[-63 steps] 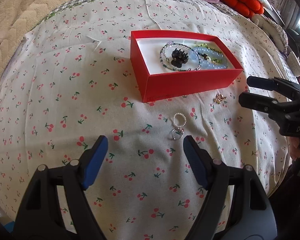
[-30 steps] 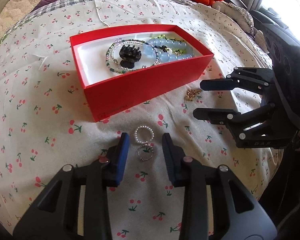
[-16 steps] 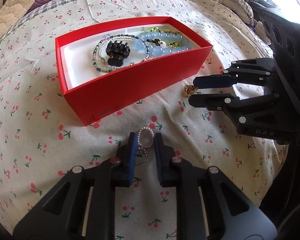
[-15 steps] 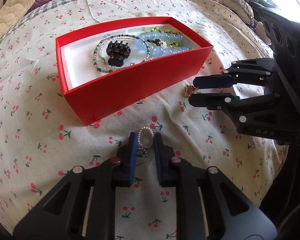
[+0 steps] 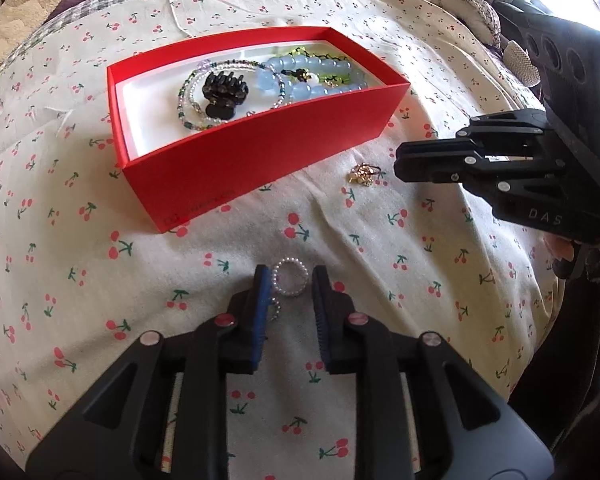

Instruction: Organize jewelry

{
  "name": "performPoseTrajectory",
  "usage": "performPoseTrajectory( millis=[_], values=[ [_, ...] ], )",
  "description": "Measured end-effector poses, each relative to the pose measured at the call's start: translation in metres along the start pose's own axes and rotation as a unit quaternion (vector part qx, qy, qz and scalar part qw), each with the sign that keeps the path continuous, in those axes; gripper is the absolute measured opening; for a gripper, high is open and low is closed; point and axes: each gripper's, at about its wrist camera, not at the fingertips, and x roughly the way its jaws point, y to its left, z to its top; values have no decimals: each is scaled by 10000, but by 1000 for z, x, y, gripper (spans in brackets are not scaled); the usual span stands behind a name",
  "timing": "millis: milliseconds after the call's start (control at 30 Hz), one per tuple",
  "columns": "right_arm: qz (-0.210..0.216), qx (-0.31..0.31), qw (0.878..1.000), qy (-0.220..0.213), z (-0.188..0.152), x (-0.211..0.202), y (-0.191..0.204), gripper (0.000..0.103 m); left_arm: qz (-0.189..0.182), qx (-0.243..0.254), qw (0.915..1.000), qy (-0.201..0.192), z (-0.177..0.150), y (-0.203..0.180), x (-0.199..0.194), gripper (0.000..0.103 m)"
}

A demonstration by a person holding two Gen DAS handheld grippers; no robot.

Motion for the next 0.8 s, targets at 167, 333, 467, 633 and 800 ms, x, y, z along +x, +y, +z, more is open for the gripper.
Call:
performPoseTrajectory(
  millis=[167, 333, 467, 633, 800],
  values=[
    [-5, -26, 10000, 72, -7, -5, 2, 9, 79, 229, 9997, 58, -3, -7, 0, 47],
    [-94, -164, 9995, 272, -4, 6, 9, 13, 132, 204, 9997, -8, -2, -7, 1, 47],
    [-134, -193, 9989, 406, 1, 13, 13, 13, 175, 286, 9994, -34, 0, -11, 6, 47],
    [-141, -203, 9987, 442, 3, 17, 13, 13, 232, 325, 9992, -59, 3, -16, 9, 30],
    [-129, -332, 9982, 478, 0, 15, 16, 13, 123, 405, 9991, 11, 4, -22, 12, 8]
  ],
)
